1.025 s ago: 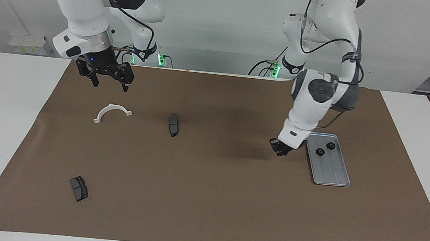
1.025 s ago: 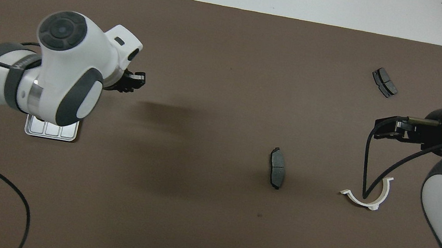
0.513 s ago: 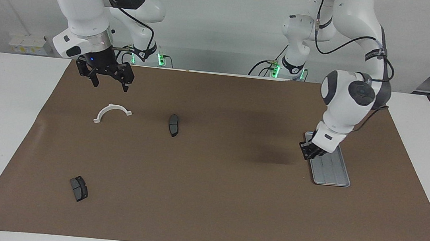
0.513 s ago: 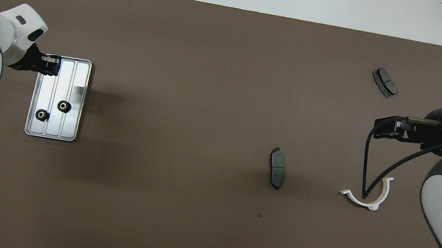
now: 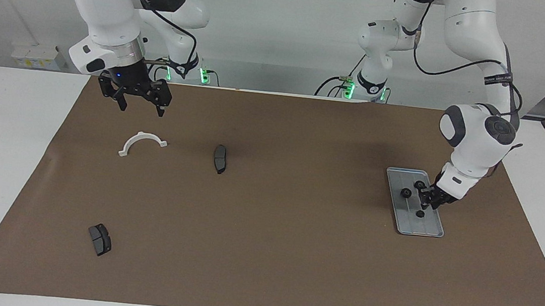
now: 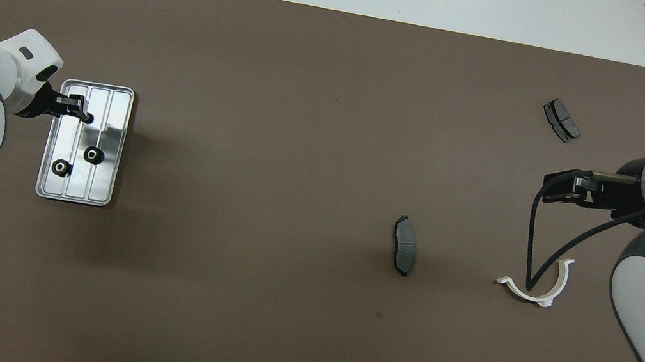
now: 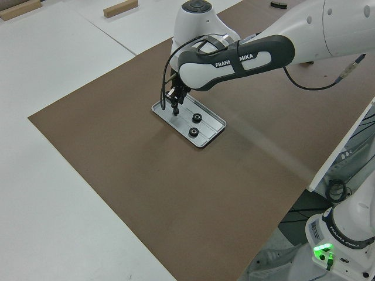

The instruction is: Pick bearing gear from pile to tray

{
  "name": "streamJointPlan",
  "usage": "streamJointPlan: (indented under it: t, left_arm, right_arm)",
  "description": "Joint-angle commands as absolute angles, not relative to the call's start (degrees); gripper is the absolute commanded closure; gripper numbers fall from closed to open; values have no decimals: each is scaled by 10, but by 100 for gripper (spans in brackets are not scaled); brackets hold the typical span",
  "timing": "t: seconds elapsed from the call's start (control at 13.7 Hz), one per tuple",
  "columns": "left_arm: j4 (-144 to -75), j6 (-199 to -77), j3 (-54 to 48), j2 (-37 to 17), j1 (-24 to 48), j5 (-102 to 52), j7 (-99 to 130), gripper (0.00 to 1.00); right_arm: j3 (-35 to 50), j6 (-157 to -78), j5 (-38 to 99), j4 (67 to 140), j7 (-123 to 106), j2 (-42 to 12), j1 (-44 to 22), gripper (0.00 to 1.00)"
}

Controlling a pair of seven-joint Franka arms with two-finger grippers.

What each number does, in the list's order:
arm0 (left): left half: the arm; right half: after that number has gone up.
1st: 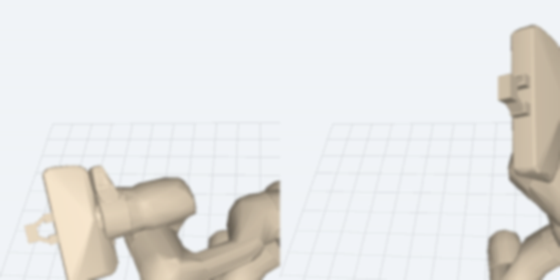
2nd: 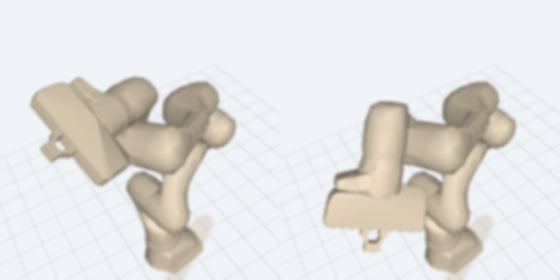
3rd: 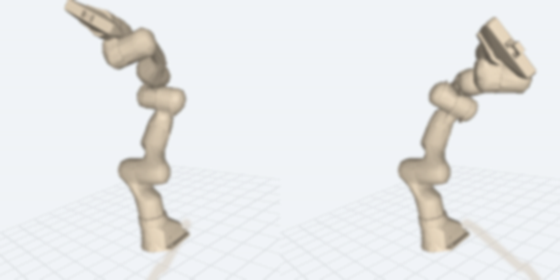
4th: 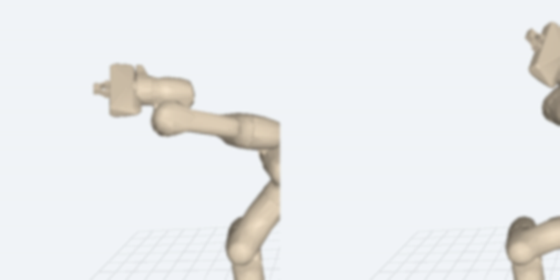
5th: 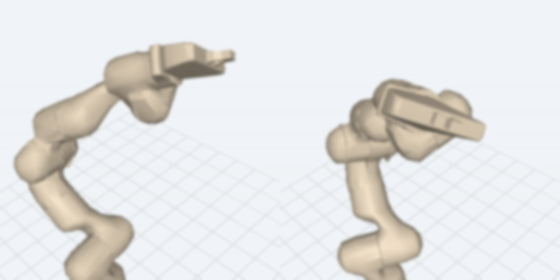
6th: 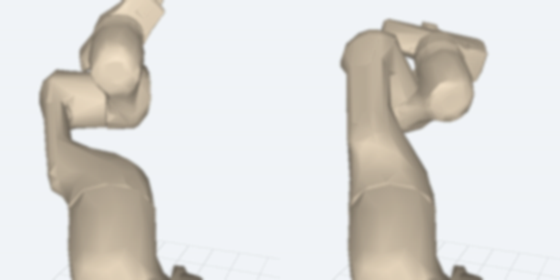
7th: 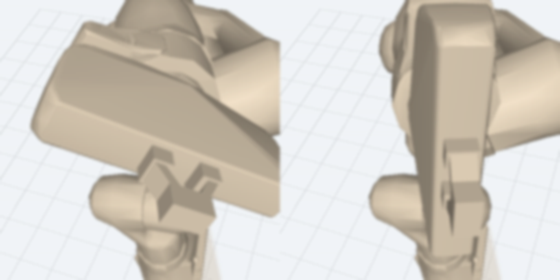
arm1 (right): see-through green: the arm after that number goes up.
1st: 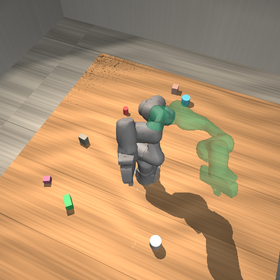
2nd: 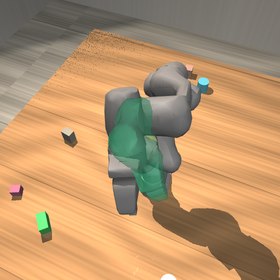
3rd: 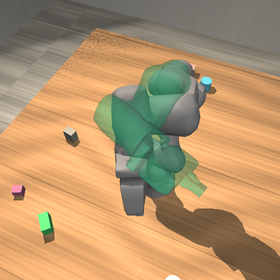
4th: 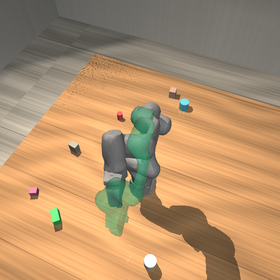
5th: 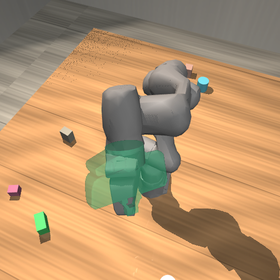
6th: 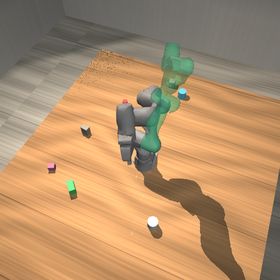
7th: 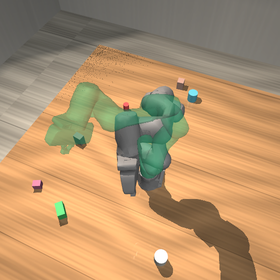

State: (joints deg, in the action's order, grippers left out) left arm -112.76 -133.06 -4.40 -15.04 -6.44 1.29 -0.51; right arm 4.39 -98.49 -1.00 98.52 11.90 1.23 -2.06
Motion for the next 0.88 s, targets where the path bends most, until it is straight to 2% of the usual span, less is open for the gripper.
streamJointPlan:
  t: [0.0,0.22,0.37,0.44,0.66,0.81]
  left_arm:
    - [-1094,-1289,-54,-135,-65,19,-8,0]
    - [-943,-1083,-66,-134,-52,16,-4,0]
    - [-865,-975,-67,-130,-49,17,-4,0]
    - [-847,-941,-68,-125,-48,18,-4,0]
    - [-856,-914,-68,-48,-47,19,-10,0]
    - [-861,-905,-68,-32,-46,17,-6,0]
  right_arm:
    - [47,-991,4,1005,109,29,-16,0]
    - [47,-990,4,1005,109,29,-16,0]
    - [47,-990,4,1003,108,28,-16,0]
    - [47,-990,4,1003,108,28,-16,0]
    - [47,-991,4,1002,107,28,-15,0]
    - [47,-990,4,1002,108,28,-16,0]
